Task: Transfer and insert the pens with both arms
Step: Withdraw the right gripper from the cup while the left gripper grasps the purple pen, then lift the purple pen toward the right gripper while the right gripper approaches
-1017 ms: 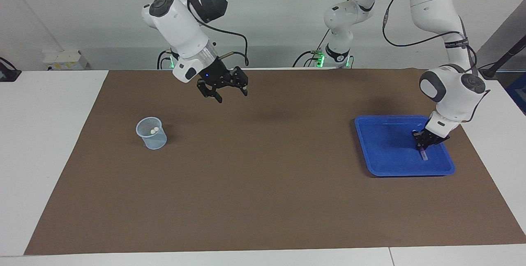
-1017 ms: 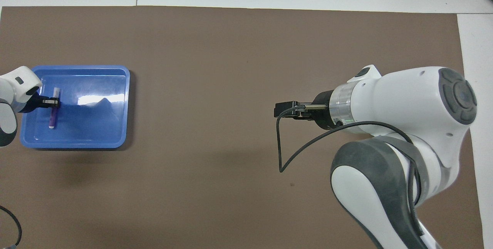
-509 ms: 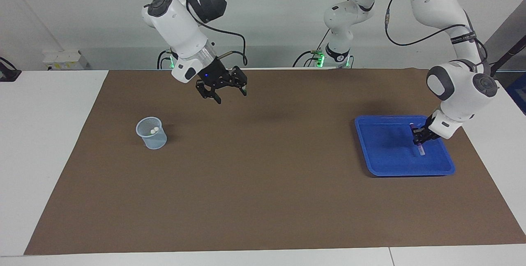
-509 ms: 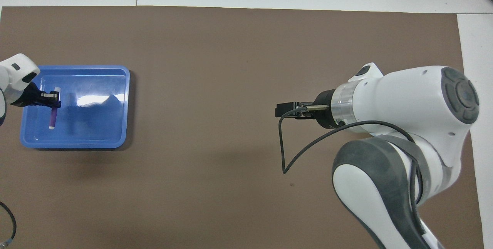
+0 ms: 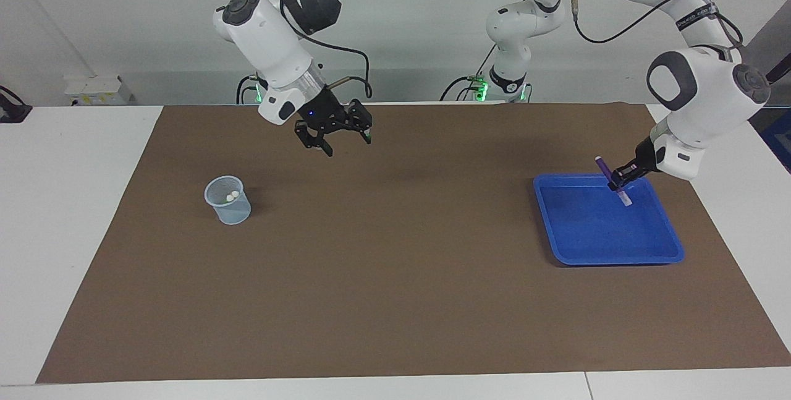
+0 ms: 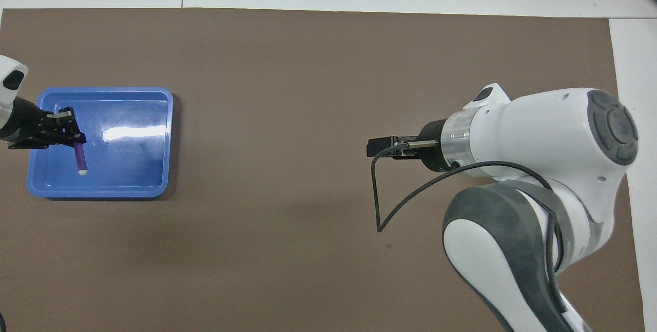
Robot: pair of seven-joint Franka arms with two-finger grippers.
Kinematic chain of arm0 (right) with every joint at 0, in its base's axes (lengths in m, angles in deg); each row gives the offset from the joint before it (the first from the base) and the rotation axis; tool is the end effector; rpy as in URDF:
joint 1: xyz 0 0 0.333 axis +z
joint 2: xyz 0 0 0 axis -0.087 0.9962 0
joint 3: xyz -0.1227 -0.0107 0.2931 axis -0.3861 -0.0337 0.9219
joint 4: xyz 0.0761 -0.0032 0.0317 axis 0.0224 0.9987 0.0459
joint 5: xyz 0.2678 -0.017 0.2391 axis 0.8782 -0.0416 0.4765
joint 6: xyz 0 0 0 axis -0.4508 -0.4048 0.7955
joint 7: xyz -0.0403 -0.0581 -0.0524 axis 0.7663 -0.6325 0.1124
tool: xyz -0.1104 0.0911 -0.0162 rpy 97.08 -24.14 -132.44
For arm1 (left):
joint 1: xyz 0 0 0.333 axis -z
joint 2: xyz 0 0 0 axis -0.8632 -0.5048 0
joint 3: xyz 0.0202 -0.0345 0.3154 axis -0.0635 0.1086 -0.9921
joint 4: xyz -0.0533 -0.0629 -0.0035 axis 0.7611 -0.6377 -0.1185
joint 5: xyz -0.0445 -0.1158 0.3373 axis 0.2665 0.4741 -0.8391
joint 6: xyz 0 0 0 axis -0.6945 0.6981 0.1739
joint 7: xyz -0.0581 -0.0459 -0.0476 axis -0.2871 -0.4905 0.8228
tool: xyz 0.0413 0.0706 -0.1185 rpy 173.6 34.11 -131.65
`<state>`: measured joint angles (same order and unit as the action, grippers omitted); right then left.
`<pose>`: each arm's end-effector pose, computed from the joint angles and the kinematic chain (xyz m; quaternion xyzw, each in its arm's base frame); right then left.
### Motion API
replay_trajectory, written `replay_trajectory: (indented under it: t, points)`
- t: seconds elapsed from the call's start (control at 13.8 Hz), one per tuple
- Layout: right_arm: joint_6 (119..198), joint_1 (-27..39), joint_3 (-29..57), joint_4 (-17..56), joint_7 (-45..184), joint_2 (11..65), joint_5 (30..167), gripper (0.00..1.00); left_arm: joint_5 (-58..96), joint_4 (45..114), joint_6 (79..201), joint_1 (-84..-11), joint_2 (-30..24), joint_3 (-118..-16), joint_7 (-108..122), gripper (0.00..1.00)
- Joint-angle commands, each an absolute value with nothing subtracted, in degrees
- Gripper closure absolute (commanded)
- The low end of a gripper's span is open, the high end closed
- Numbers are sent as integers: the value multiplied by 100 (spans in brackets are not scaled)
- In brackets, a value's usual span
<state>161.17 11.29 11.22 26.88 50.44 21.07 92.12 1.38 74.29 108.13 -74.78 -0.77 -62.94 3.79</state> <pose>0.4988 0.2244 0.4967 -0.9775 0.0024 -0.0363 0.2079 0.5510 0.0614 0.4303 0.9774 0.1931 -0.0530 0.0681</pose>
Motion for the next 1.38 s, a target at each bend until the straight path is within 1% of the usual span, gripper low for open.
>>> replay_trajectory:
  t: [0.0, 0.29, 0.65, 0.87, 1.09, 1.31]
  points:
    - [16201, 1074, 1146, 2710, 5111, 2095, 9363, 0, 702, 7541, 10505, -7418, 317, -6356, 1303, 100]
    - [16297, 1127, 1137, 2693, 4444, 2104, 9547, 0, 1441, 7760, 10434, -7322, 862, -6356, 2692, 100]
    - [16359, 1153, 1146, 2702, 3950, 2104, 9619, 0, 1838, 8200, 10487, -6971, 1627, -6356, 4651, 100]
    - [16412, 1162, 1146, 2702, 3652, 2095, 9943, 0, 1995, 8358, 10443, -6637, 1952, -6356, 5812, 100]
    - [16683, 1347, 1146, 2710, 3415, 2113, 10058, 0, 2224, 8551, 10469, -6338, 2216, -6356, 6805, 100]
    - [16763, 1513, 1146, 2693, 3203, 2122, 10312, 0, 2382, 8832, 10496, -6109, 2488, -6356, 7474, 100]
